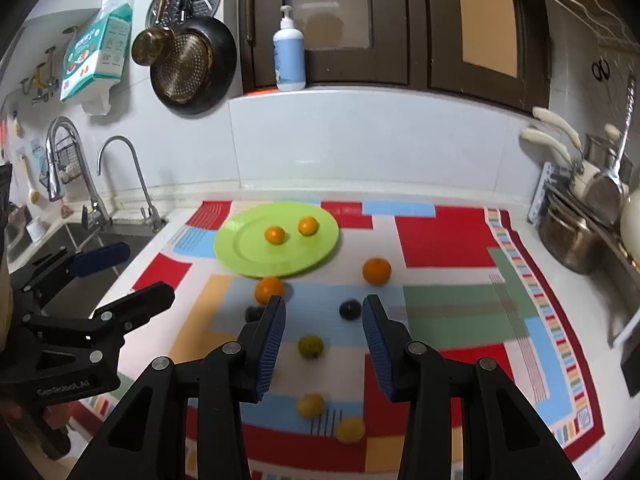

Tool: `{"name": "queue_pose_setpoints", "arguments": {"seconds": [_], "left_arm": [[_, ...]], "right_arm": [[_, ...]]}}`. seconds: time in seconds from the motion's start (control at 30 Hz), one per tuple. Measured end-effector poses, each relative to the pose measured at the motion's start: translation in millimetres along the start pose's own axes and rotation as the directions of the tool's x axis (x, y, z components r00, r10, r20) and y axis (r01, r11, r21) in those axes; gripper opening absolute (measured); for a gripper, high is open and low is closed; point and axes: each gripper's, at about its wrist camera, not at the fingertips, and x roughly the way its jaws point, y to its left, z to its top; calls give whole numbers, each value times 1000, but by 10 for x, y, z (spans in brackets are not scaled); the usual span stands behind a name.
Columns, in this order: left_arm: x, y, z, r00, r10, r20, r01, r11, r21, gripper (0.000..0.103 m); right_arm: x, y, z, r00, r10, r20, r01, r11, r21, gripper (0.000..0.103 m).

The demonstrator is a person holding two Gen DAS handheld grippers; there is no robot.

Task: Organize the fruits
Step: 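Move both open tools back over the remaining fruits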

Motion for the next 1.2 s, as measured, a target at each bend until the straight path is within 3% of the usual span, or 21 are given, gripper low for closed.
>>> {"name": "queue_pose_setpoints", "arguments": {"seconds": [0.57, 1.2], "left_arm": [[228, -180, -253, 996, -40, -84, 45, 997, 69, 76], [695, -271, -545, 979, -56, -195, 81, 989, 122, 75]], "right_arm": [[22, -76, -458, 995, -42, -90, 47, 997, 63, 41], [386, -223, -914, 970, -39, -239, 74, 987, 141, 41]]}}
